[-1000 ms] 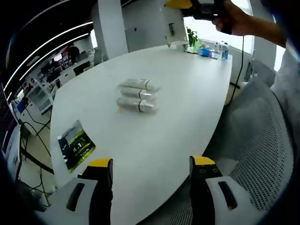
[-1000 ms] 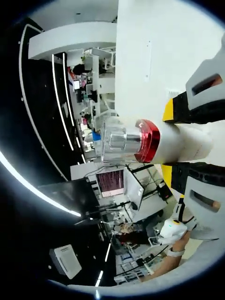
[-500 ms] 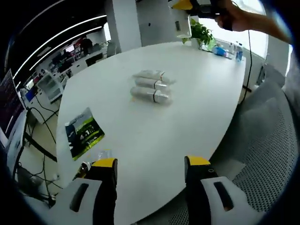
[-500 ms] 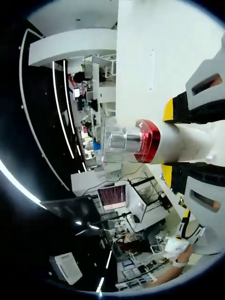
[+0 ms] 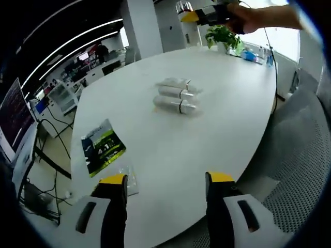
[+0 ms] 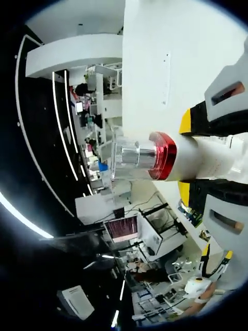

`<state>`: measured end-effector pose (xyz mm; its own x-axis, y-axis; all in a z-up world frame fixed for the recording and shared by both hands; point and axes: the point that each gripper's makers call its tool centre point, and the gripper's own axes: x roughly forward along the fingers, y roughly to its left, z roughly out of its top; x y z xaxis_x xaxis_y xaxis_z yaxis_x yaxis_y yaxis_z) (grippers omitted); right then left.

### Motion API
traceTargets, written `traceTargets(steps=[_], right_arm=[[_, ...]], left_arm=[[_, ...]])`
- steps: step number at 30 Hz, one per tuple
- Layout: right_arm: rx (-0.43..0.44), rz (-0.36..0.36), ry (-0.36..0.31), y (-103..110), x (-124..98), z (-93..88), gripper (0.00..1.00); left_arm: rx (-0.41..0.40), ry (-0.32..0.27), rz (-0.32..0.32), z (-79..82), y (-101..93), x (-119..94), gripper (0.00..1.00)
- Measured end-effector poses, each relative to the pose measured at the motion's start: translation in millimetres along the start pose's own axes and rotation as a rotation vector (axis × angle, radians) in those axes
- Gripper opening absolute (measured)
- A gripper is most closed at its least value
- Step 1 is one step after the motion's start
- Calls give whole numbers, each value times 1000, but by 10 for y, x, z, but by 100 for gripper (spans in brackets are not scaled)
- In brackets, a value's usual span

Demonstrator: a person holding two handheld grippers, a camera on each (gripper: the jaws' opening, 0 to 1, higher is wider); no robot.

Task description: Arrange the skincare products in the storage area until every visible bottle or jar stands upright without overlapping.

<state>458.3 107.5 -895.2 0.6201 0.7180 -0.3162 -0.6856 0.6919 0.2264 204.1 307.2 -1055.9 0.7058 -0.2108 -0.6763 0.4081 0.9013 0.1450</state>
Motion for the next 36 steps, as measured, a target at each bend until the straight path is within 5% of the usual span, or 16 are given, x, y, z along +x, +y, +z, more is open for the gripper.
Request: traceTargets(steps=[20, 36], right_arm=[[41, -109, 66, -570, 379, -410, 23], [-57, -160, 127, -911, 682, -658, 23]], left_arm=[[15, 46, -1, -100, 2, 32, 53], [20, 89, -26, -206, -48, 61, 49]])
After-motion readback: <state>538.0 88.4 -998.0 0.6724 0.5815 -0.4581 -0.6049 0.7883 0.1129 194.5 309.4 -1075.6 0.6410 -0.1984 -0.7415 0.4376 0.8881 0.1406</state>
